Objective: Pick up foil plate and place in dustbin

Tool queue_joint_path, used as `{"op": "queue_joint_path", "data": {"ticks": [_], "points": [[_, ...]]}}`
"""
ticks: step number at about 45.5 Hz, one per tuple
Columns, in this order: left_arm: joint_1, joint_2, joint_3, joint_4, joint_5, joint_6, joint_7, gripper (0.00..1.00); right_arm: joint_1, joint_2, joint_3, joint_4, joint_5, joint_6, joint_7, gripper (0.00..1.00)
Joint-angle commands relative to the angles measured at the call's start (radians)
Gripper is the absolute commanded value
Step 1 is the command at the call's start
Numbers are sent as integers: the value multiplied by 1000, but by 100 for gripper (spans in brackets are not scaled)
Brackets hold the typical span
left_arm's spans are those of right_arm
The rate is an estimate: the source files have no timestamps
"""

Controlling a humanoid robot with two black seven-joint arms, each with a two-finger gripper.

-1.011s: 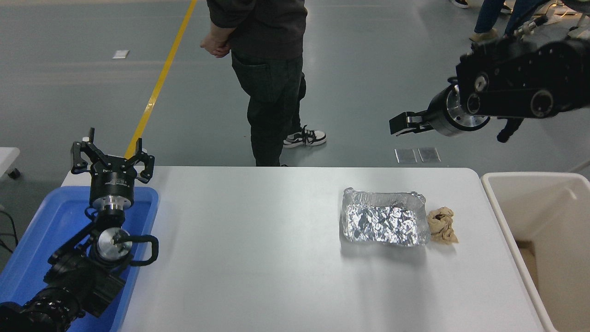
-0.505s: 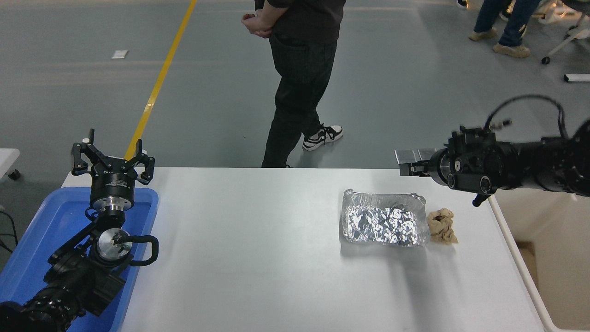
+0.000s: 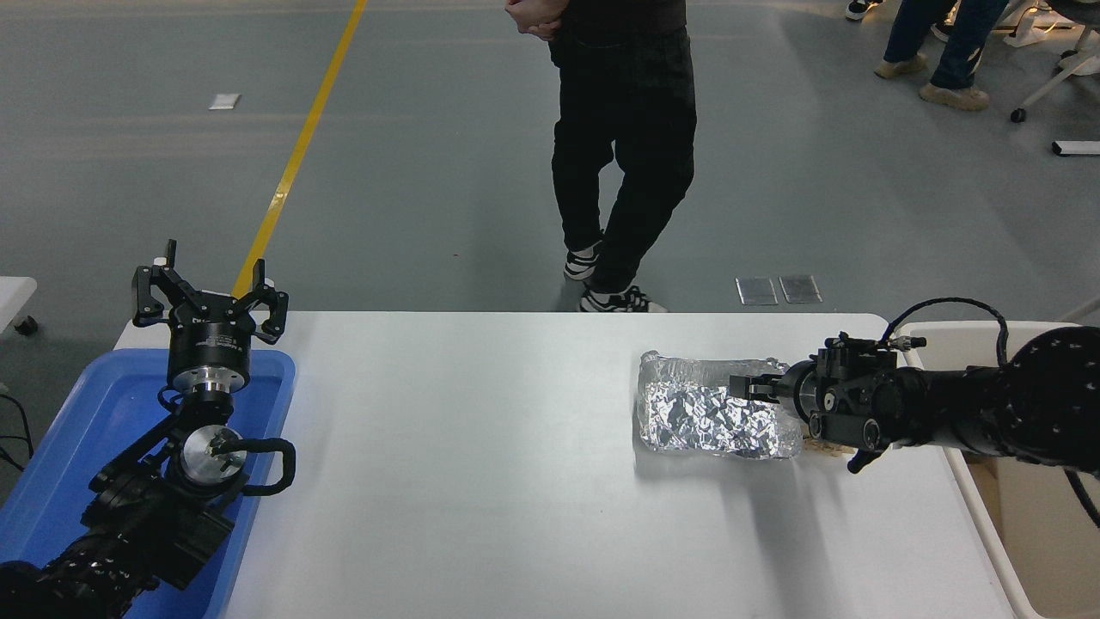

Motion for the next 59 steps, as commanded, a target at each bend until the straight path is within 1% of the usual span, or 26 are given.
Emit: {"op": "queue_joint_path", "data": {"ticks": [1, 14, 15, 18, 22, 25, 26, 27, 28, 29, 45, 48, 52, 59], "points": [[0, 0, 0, 0, -1, 0, 0, 99, -37, 6, 32, -5, -20, -7, 0, 96], [0, 0, 0, 0, 0, -1, 0, 99, -45, 8, 33, -5, -21, -7, 0, 77], [0, 0, 1, 0, 0, 0, 0, 99, -45, 8, 33, -5, -21, -7, 0, 74], [0, 0, 0, 0, 0, 0, 0, 99, -45, 8, 33, -5, -24, -7, 0, 60], [0, 0, 0, 0, 0, -1, 0, 99, -42, 8, 33, -5, -26, -7, -2, 47], [0, 0, 0, 0, 0, 0, 0, 99, -39, 6, 33, -5, -24, -7, -2, 40], [0, 0, 0, 0, 0, 0, 0, 99, -37, 5, 33, -5, -24, -7, -2, 34], [0, 0, 0, 0, -1, 0, 0, 99, -36, 5, 33, -5, -24, -7, 0, 23], [0, 0, 0, 0, 0, 0, 0, 99, -34, 3, 32, -5, -24, -7, 0, 7], [0, 0, 0, 0, 0, 0, 0, 99, -34, 2, 32, -5, -24, -7, 0, 0], [0, 0, 0, 0, 0, 0, 0, 99, 16, -12, 15, 11, -21, 9, 1, 0], [0, 0, 0, 0, 0, 0, 0, 99, 50, -38, 15, 37, -9, 15, 0, 0], [0, 0, 0, 0, 0, -1, 2, 99, 122, -84, 15, 134, -3, 32, 0, 0], [0, 0, 0, 0, 0, 0, 0, 99, 320, -207, -31, 336, 25, 51, 0, 0]]}}
